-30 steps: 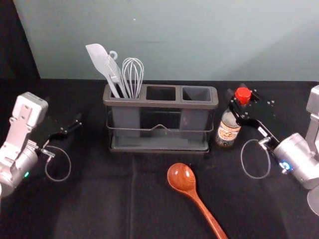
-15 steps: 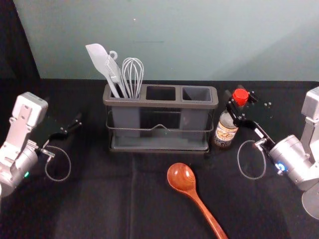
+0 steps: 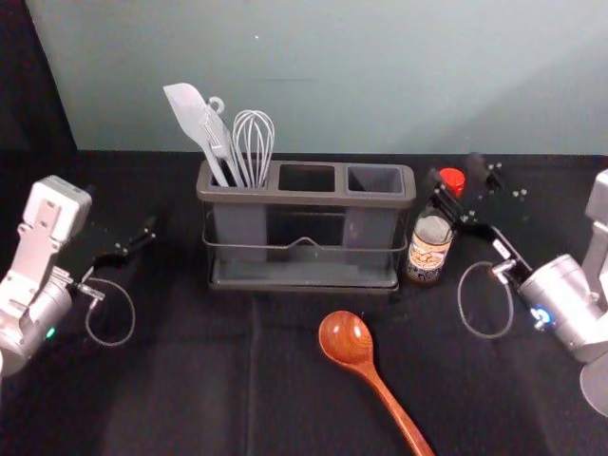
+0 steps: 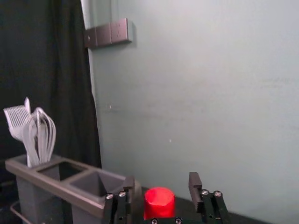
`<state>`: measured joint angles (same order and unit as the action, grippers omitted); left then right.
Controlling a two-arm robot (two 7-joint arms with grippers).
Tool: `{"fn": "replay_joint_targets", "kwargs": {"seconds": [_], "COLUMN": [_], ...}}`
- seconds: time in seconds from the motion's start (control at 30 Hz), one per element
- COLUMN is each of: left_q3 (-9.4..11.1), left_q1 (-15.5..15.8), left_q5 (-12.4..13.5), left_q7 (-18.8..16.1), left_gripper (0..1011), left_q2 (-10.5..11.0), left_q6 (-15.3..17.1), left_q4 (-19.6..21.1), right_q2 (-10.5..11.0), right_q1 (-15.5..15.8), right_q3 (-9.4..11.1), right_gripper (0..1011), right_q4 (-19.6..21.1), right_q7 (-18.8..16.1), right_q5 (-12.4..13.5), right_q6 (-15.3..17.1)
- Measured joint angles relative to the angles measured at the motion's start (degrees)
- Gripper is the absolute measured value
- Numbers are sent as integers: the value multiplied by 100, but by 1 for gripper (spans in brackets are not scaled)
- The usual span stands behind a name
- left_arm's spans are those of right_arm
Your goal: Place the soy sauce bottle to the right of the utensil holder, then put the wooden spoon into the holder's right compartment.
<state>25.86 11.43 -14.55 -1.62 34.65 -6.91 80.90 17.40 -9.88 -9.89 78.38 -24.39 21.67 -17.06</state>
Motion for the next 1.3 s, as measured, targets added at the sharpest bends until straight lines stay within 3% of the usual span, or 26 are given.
{"fn": "replay_joint_targets", "kwargs": {"seconds": [0.3,0.37,0.57,0.73,0.87,1.13,1.3], "left_q3": [0,0,0,0,0,0,0], "left_q1": [0,0,0,0,0,0,0], "left_q5": [0,0,0,0,0,0,0], "left_q7": [0,0,0,0,0,0,0], "left_gripper": [1000,1000,1000,1000,1000,1000,1000], "left_q2": [0,0,0,0,0,0,0], "left_q6": [0,0,0,0,0,0,0], "left_q4": [0,0,0,0,0,0,0], "right_q2": [125,141,182,149,155,-41,-209], "right_q1": [338,406,690,901,1070,1325,1393], "right_q3": [130,118,-120,-346,-622,-871,-898], "right_gripper": [982,1003,1003,1003,1003,1003,1003], "right_q4": [985,1170,1789,2061,2275,2350,2194], "right_q7": [154,187,280,453,732,1181,1283], "right_q5": [-121,-162,-372,-503,-920,-1454,-1556], "right_q6": [20,88,471,899,1397,1988,2087]}}
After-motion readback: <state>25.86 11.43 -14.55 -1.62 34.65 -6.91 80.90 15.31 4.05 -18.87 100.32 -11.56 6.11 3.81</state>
